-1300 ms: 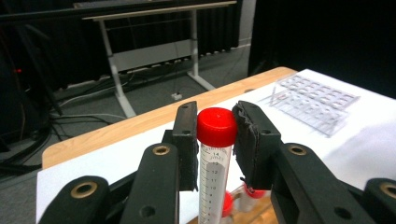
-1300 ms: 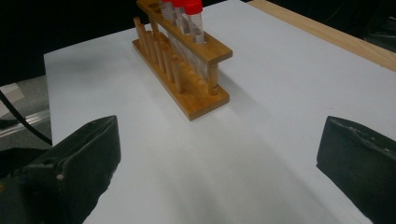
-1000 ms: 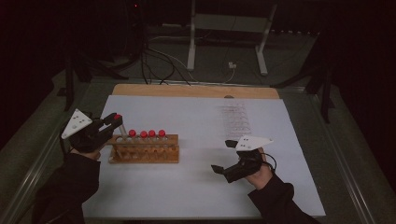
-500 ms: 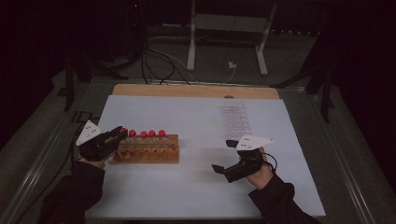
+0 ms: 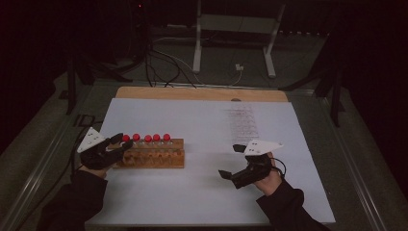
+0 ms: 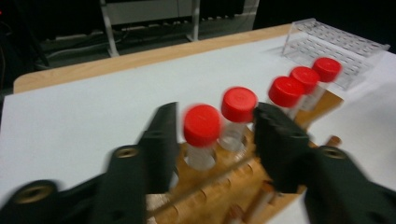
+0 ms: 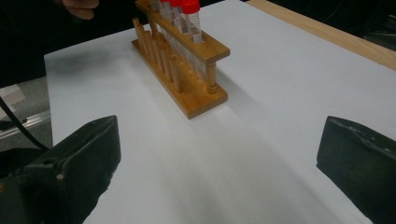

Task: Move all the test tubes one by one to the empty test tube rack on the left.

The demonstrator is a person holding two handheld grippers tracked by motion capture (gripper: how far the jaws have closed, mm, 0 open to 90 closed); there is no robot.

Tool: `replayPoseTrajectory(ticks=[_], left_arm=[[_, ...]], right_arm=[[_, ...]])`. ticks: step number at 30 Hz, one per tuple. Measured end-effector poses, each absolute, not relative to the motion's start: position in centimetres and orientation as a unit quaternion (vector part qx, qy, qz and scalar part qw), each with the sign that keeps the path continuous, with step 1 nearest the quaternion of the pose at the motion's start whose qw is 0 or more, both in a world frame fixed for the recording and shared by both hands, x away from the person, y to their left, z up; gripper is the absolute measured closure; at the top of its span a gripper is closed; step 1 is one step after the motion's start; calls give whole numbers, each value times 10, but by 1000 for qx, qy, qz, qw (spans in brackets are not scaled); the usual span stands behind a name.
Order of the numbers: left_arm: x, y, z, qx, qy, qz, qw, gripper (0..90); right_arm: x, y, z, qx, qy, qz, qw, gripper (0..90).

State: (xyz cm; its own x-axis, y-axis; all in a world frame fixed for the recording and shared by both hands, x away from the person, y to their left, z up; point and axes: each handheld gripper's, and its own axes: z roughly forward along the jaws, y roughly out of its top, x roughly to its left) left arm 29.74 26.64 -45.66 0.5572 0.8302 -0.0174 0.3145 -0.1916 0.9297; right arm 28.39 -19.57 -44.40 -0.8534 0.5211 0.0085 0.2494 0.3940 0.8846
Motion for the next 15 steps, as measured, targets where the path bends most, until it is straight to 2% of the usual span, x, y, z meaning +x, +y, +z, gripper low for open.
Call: replayPoseTrajectory(ticks=[8,11,15], left_arm=[[270,256,-455,741,371,234,509,184],[261,247,-460,748,358,219,514,159],[254,232,-468,764,335,193,517,81]], right_arm=[[282,-200,-448,240,823,497,138,0],[283,-201,-449,239,823,496,138,0],[282,-200,-450,238,824,495,140,0]])
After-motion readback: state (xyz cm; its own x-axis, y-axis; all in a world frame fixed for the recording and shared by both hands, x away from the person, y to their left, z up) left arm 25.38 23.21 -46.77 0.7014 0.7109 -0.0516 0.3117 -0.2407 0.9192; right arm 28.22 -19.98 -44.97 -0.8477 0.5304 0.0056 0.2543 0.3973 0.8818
